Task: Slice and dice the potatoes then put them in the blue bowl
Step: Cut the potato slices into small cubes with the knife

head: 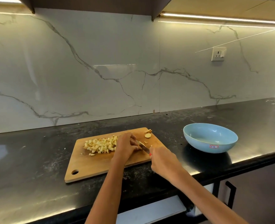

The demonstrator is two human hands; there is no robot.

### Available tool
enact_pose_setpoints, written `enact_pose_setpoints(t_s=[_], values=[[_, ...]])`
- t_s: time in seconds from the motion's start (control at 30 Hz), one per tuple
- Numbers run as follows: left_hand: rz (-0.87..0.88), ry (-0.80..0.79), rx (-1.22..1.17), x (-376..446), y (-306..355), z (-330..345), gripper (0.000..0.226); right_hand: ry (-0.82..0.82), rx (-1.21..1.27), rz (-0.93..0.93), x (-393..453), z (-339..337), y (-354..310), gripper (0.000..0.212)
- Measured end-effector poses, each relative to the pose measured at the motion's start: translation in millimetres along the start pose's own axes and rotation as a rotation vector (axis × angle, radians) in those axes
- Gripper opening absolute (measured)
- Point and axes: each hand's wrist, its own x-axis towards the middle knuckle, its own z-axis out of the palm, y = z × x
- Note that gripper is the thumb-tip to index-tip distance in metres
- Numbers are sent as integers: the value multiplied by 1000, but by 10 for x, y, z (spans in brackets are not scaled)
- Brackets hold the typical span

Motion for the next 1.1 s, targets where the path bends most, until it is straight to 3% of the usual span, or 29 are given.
enact_pose_setpoints(t_s=[0.67, 0.8, 0.97, 1.1], values=[[-6, -18, -7, -48, 46, -7, 25, -44, 4, -9, -10, 96, -5, 34], [-19, -19, -30, -44, 42, -10, 25, 48, 5, -12, 63, 113, 74, 32], [-24, 116, -111, -1, 76, -48, 31, 194, -88, -111, 83, 93, 207, 29], [94, 37, -73, -38, 157, -30, 44, 251, -165, -184, 107, 93, 245, 25]])
